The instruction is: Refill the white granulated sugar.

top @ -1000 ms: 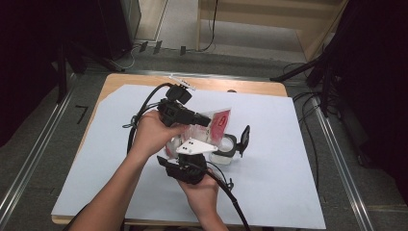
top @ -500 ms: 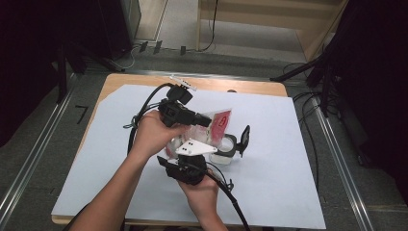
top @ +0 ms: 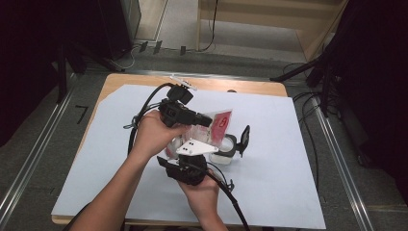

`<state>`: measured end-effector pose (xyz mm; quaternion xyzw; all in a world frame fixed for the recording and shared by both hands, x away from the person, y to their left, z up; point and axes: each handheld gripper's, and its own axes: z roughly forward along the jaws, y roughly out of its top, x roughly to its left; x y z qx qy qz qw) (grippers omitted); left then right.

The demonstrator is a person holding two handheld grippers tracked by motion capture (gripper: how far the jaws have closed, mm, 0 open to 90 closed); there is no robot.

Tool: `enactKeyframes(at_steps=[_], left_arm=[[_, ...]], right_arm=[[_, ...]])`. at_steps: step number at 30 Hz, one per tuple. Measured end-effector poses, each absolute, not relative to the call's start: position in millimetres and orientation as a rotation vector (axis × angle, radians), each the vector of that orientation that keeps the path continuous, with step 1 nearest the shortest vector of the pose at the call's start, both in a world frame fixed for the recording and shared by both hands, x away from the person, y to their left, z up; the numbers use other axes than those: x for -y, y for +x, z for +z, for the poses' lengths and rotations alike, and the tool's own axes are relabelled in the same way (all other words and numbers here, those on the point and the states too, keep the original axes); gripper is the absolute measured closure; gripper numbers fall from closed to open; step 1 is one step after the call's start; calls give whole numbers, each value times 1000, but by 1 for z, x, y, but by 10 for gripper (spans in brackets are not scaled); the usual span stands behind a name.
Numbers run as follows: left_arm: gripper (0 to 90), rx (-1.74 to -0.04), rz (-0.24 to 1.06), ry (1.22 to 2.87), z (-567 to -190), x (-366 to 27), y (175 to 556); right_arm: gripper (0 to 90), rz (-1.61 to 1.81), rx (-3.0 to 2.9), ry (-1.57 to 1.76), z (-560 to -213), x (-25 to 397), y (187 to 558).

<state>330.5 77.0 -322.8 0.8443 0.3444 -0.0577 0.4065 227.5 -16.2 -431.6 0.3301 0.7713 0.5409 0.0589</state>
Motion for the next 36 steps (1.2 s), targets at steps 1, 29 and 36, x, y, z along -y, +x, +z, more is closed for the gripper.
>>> enactKeyframes(at_steps=[1,29,36], left_arm=[[832,-869,-142,2131,-323,-77,330],[835,-847,-108,2142,-318,-75,325],[834,-843,-103,2143,-318,-74,325]], right_arm=[[641,1637,-2336,999,-432,16,228],[641,1651,-2325,994,-429,16,226],[641,1652,-2323,996,-430,16,226]])
